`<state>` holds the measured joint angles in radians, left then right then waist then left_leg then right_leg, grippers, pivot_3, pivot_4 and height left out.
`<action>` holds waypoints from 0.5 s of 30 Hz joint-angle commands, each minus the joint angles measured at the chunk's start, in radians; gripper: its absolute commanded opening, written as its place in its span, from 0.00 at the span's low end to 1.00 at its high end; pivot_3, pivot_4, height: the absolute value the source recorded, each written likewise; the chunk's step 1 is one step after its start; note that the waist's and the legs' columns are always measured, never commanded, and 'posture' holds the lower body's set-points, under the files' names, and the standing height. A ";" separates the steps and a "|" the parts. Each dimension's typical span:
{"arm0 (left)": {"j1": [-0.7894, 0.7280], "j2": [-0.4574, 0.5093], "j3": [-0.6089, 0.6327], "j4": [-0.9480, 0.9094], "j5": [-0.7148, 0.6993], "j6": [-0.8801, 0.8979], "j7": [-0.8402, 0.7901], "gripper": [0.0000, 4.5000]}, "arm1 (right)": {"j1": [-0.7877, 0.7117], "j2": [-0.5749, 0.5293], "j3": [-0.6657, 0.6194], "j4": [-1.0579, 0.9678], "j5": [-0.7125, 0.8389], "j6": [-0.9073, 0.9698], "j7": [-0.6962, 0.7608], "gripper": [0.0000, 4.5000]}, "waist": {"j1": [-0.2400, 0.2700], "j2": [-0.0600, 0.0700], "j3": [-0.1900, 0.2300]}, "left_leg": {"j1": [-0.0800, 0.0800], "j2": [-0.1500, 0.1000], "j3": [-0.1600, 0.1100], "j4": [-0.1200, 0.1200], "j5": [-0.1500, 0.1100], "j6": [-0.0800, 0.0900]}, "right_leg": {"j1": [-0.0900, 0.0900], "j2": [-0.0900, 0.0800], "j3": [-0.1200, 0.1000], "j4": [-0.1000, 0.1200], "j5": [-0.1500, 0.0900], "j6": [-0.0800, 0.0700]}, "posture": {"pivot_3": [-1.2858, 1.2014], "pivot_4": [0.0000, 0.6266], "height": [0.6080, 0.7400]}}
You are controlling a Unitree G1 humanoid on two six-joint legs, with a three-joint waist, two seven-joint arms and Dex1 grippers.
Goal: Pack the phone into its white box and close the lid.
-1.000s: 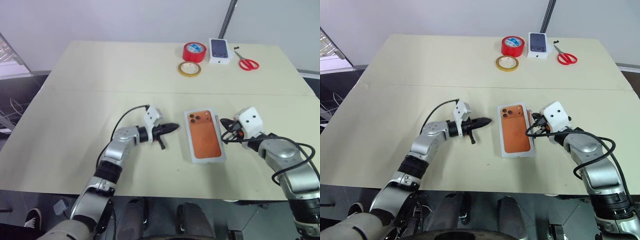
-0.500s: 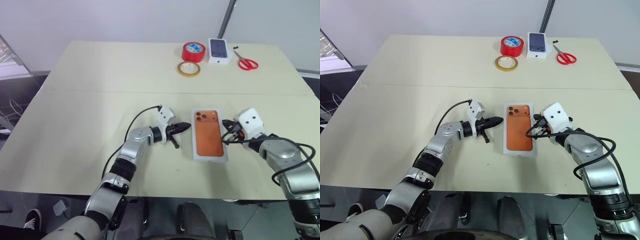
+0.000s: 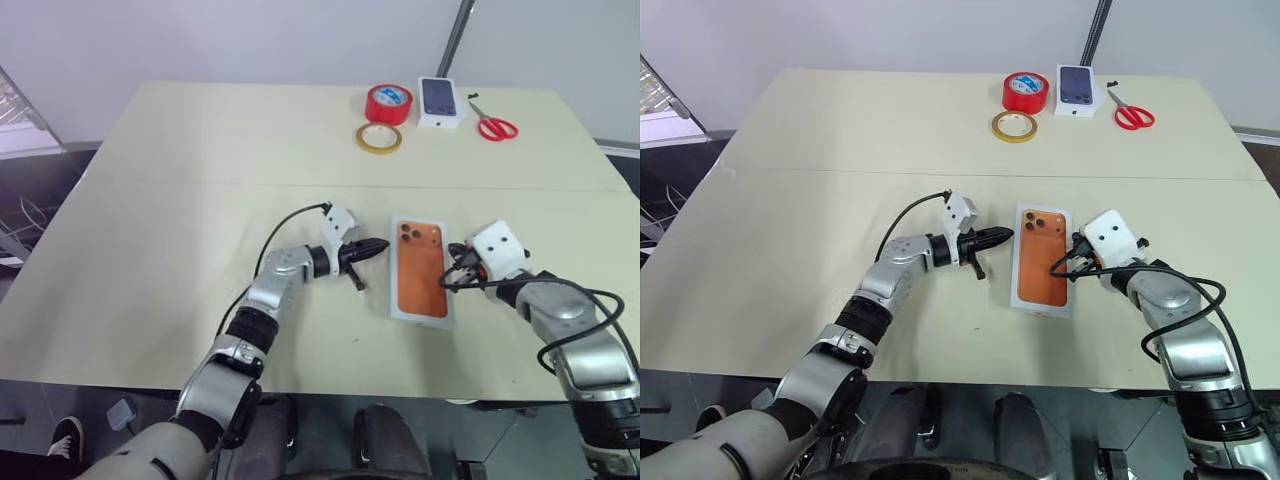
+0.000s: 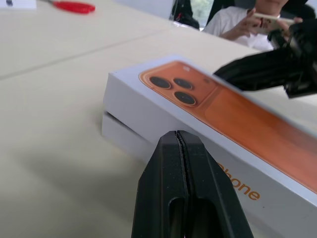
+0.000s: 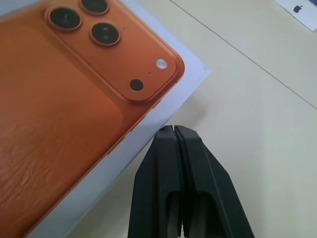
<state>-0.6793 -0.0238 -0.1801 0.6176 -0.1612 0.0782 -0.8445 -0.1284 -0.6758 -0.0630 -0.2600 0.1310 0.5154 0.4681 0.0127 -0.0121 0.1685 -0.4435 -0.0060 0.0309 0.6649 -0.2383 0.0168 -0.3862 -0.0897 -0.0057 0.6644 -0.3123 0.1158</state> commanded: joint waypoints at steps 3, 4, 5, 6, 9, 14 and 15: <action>0.009 -0.010 -0.006 -0.042 -0.001 -0.006 0.002 0.00 | -0.032 0.034 0.005 -0.021 -0.002 -0.005 0.003 0.01 | 0.000 0.000 0.000 | 0.000 0.000 0.000 0.000 0.000 0.000 | 0.000 0.000 0.000 0.000 0.000 0.000 | 0.52 0.24 0.91; 0.008 -0.011 -0.001 -0.043 -0.006 0.001 0.003 0.00 | -0.039 0.039 0.002 -0.014 0.000 0.002 0.002 0.01 | 0.000 0.000 0.000 | 0.000 0.000 0.000 0.000 0.000 0.000 | 0.000 0.000 0.000 0.000 0.000 0.000 | 0.52 0.24 0.91; 0.007 -0.012 0.002 -0.044 -0.009 0.005 0.003 0.00 | -0.043 0.043 0.000 -0.010 0.001 0.007 0.002 0.01 | 0.000 0.000 0.000 | 0.000 0.000 0.000 0.000 0.000 0.000 | 0.000 0.000 0.000 0.000 0.000 0.000 | 0.52 0.24 0.91; 0.002 -0.014 0.003 -0.039 -0.005 -0.005 0.007 0.00 | -0.052 0.041 0.005 0.004 -0.010 0.007 0.000 0.01 | 0.000 0.000 0.000 | 0.000 0.000 0.000 0.000 0.000 0.000 | 0.000 0.000 0.000 0.000 0.000 0.000 | 0.52 0.24 0.91; -0.009 -0.024 0.003 -0.030 -0.004 -0.006 0.012 0.00 | -0.080 0.044 0.020 0.034 -0.034 0.003 -0.008 0.01 | 0.000 0.000 0.000 | 0.000 0.000 0.000 0.000 0.000 0.000 | 0.000 0.000 0.000 0.000 0.000 0.000 | 0.52 0.24 0.91; -0.018 -0.038 -0.005 -0.028 0.001 -0.014 0.023 0.00 | -0.116 0.066 0.035 0.050 -0.046 0.009 -0.013 0.01 | 0.001 0.000 0.000 | 0.000 0.000 0.000 0.000 0.000 0.000 | 0.000 0.000 0.000 0.000 0.000 0.000 | 0.52 0.24 0.91; -0.017 -0.040 -0.004 -0.031 -0.005 -0.003 0.019 0.00 | -0.120 0.068 0.037 0.052 -0.050 0.008 -0.013 0.01 | 0.001 0.000 0.000 | 0.000 0.000 0.000 0.000 0.000 0.000 | 0.000 0.000 0.000 0.000 0.000 0.000 | 0.52 0.24 0.91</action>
<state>-0.6672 -0.0294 -0.1730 0.6154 -0.1603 0.0825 -0.8179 -0.2218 -0.6197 -0.0434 -0.1891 0.0813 0.5356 0.4496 0.0132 -0.0121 0.1685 -0.4437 -0.0060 0.0309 0.6649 -0.2381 0.0165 -0.3864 -0.0897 -0.0057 0.6647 -0.3123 0.1158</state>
